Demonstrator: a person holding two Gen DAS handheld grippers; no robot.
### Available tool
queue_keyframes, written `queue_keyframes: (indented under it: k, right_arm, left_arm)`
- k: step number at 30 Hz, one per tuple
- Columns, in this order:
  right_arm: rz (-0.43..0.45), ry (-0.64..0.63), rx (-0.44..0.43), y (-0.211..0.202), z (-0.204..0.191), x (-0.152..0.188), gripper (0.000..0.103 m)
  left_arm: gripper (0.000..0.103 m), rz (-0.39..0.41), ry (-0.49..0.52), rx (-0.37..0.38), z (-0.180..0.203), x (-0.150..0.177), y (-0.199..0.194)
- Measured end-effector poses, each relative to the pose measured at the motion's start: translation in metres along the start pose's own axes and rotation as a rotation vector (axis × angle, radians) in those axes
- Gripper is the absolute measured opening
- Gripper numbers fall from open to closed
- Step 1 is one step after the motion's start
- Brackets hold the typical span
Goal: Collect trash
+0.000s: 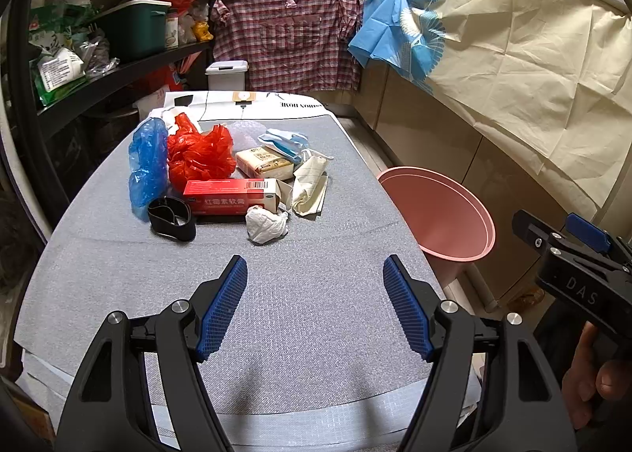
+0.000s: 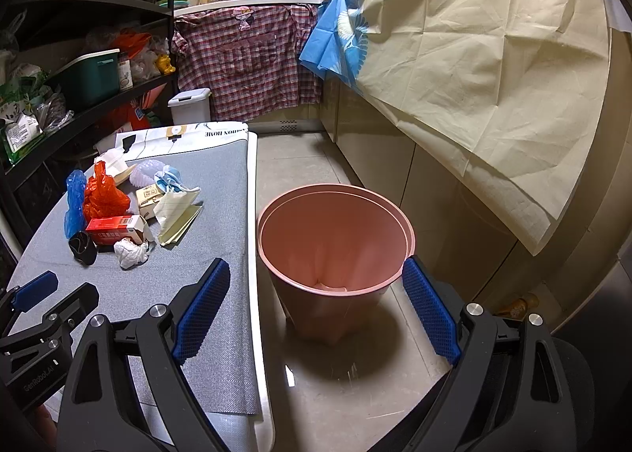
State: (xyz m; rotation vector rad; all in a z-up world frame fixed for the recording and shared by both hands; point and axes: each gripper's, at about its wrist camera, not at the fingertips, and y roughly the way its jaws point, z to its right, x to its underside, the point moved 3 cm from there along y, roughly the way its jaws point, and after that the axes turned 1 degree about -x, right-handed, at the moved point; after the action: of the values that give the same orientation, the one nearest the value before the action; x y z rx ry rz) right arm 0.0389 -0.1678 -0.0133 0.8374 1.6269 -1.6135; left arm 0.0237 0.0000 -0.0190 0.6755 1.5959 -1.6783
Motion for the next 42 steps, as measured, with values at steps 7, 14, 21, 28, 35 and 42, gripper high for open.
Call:
queue_keyframes:
  k: [7, 14, 21, 28, 35, 42]
  right_arm:
    - [0.027, 0.018, -0.024, -0.002, 0.0, -0.008, 0.083]
    - [0.029, 0.045, -0.127, 0.003, -0.014, -0.022, 0.069]
    - [0.004, 0.03, -0.239, 0.023, -0.053, -0.047, 0.046]
    - [-0.039, 0.052, -0.32, 0.067, -0.104, -0.069, 0.044]
    - [-0.134, 0.081, -0.359, 0.122, -0.14, -0.063, 0.044]
    - [-0.215, 0.059, -0.384, 0.16, -0.159, -0.045, 0.045]
  left_arm:
    - [0.069, 0.011, -0.01, -0.014, 0.004, -0.001, 0.002]
    - [0.056, 0.054, -0.071, -0.032, -0.024, -0.02, 0.006]
    - [0.04, 0.018, -0.131, -0.099, -0.053, -0.033, 0.024]
    - [0.028, 0.063, -0.098, -0.217, -0.084, -0.048, 0.039]
    - [0.027, 0.04, -0.131, -0.292, -0.125, -0.06, 0.07]
    - [0.027, -0.003, -0.154, -0.312, -0.146, -0.06, 0.102]
